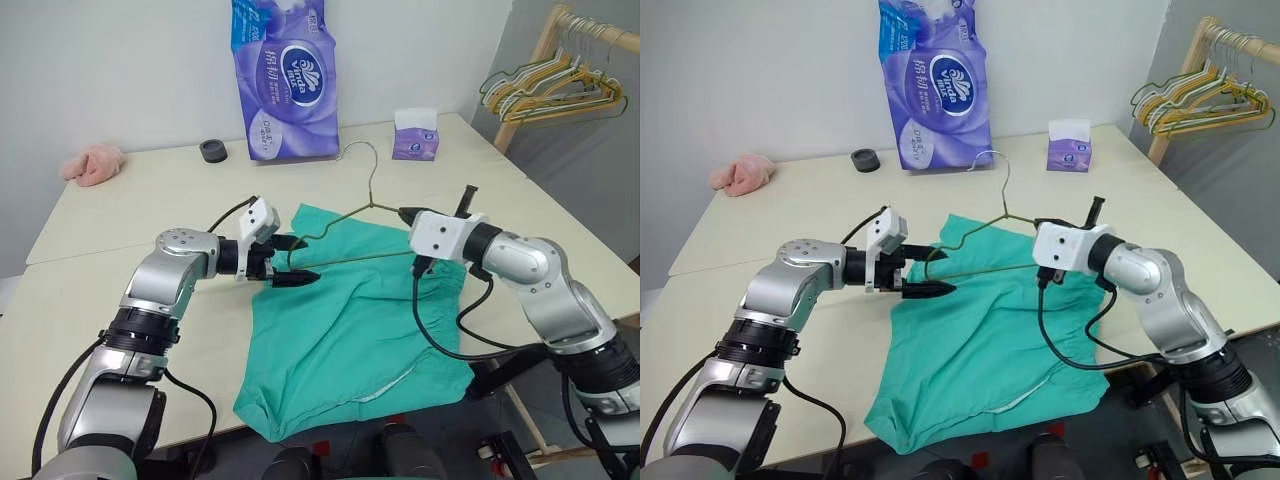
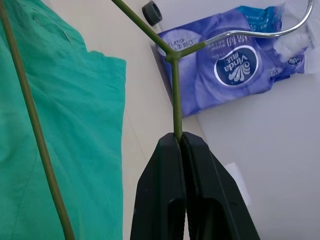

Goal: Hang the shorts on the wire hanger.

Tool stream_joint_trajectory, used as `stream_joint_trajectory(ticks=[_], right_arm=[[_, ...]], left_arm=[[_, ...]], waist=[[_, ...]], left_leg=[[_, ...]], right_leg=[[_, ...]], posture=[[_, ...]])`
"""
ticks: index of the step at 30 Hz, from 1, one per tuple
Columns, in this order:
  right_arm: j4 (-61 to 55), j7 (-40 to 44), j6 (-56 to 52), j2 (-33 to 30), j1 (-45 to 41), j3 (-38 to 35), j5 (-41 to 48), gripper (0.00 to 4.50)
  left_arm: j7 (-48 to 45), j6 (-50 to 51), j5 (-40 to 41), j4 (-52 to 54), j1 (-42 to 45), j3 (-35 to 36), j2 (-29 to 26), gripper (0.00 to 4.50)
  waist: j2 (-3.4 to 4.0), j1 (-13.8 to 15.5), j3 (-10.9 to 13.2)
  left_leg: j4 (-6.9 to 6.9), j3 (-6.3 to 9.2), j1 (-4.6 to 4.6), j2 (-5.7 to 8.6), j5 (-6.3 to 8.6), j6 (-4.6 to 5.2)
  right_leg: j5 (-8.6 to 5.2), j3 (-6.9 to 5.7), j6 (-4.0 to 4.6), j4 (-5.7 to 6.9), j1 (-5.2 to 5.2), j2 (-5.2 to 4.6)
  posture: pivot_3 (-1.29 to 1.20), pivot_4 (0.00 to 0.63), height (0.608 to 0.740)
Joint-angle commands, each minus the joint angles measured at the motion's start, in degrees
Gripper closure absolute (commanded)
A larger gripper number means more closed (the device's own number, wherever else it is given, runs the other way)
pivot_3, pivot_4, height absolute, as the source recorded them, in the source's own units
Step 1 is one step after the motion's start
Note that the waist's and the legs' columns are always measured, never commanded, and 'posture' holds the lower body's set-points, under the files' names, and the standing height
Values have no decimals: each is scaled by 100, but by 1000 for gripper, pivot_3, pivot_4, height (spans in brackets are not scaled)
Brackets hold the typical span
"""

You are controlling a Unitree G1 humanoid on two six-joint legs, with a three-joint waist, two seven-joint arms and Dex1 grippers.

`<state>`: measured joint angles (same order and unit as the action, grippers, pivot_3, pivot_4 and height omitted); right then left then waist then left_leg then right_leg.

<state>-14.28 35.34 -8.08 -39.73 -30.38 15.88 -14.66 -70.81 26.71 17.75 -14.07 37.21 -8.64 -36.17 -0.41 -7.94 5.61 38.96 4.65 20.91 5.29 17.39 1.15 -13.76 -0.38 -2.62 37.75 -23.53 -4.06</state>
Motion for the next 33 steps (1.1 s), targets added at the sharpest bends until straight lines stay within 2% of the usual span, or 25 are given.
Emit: stream_joint_trajectory(ticks=[1,4,15,16,26,29,33], right_arm=[[-270,41,199,58,-175,-188,-23,4500],[-307,35,299,147,-167,-244,29,4500],[-306,92,692,325,-64,-379,133,4500],[-312,121,719,325,-50,-370,140,4500],[-388,526,982,167,150,-279,159,4500],[-423,794,978,-24,262,-415,313,3792],[-565,1306,556,-432,461,-739,747,2365]], left_arm=[[-6,-20,42,87,55,95,18,234],[-96,51,92,130,-3,78,8,901],[-196,334,270,516,-258,158,15,4267],[-186,336,273,524,-262,164,19,4461],[-148,380,304,588,-303,190,65,4461],[-92,344,255,571,-309,196,82,4500],[14,214,141,536,-301,192,100,4500]], waist=[[0,0,0],[0,0,0],[0,-1,0],[0,0,0],[0,0,0],[0,1,0],[0,10,0]], left_leg=[[0,0,0,0,0,0],[0,0,0,0,0,1],[0,0,0,0,0,1],[0,0,0,0,0,1],[0,0,0,0,0,1],[0,0,0,0,0,1],[1,0,0,0,1,2]], right_leg=[[0,0,0,0,0,0],[0,0,0,0,0,0],[0,0,0,1,0,0],[0,0,0,1,0,0],[0,0,0,1,0,0],[0,0,0,1,0,0],[0,-1,0,-2,2,0]], posture=[[-226,80,740],[-227,80,740],[-223,78,740],[-224,77,740],[-224,75,740],[-224,75,740],[-226,79,740]])
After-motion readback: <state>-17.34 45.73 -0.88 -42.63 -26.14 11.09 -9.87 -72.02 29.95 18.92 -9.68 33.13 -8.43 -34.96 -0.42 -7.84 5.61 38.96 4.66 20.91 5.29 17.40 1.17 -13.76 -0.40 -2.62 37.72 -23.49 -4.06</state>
